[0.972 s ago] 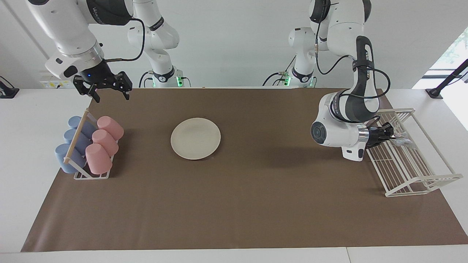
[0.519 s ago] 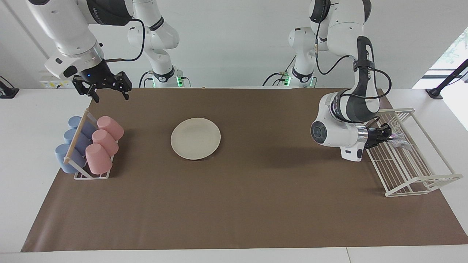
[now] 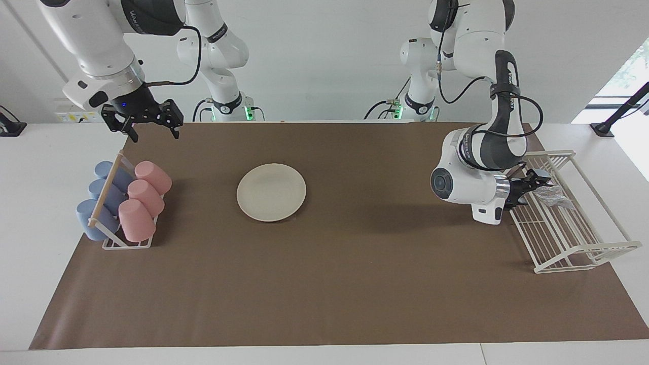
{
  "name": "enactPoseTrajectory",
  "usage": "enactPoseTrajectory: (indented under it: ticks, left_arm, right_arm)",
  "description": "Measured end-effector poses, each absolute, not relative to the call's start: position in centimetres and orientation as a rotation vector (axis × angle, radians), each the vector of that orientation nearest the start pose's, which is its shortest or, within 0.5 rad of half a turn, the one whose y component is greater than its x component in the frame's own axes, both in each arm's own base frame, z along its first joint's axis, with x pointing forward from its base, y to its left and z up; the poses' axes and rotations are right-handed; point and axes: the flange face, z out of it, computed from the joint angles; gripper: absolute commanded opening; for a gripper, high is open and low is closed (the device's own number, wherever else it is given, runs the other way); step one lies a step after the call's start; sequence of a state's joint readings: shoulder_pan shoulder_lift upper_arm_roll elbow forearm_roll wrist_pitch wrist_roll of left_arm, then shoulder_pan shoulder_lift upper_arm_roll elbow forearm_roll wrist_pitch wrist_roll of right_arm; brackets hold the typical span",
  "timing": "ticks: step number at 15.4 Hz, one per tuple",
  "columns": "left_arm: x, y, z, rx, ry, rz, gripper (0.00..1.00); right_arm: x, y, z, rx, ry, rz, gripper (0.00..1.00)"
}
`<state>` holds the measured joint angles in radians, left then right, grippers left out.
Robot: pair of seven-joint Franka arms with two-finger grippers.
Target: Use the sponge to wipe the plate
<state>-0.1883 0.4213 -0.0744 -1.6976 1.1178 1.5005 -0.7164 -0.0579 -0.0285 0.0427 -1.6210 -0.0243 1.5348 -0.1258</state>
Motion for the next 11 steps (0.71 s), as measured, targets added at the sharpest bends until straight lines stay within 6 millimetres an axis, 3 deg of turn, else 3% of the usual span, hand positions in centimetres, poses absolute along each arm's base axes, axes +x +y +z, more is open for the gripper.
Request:
enactPoseTrajectory:
  ticks: [8, 11]
  left_arm:
    - [62.4, -5.8, 37.5, -1.966, -0.164, -0.014, 1.00]
    - [62.7, -5.4, 40.0, -2.089, -0.249, -0.002, 1.00]
  right_arm:
    - [54.1, -1.0, 61.3, -3.157, -0.175, 0.094, 1.00]
    - [54.1, -0.8, 61.3, -3.156, -0.182, 0.094, 1.00]
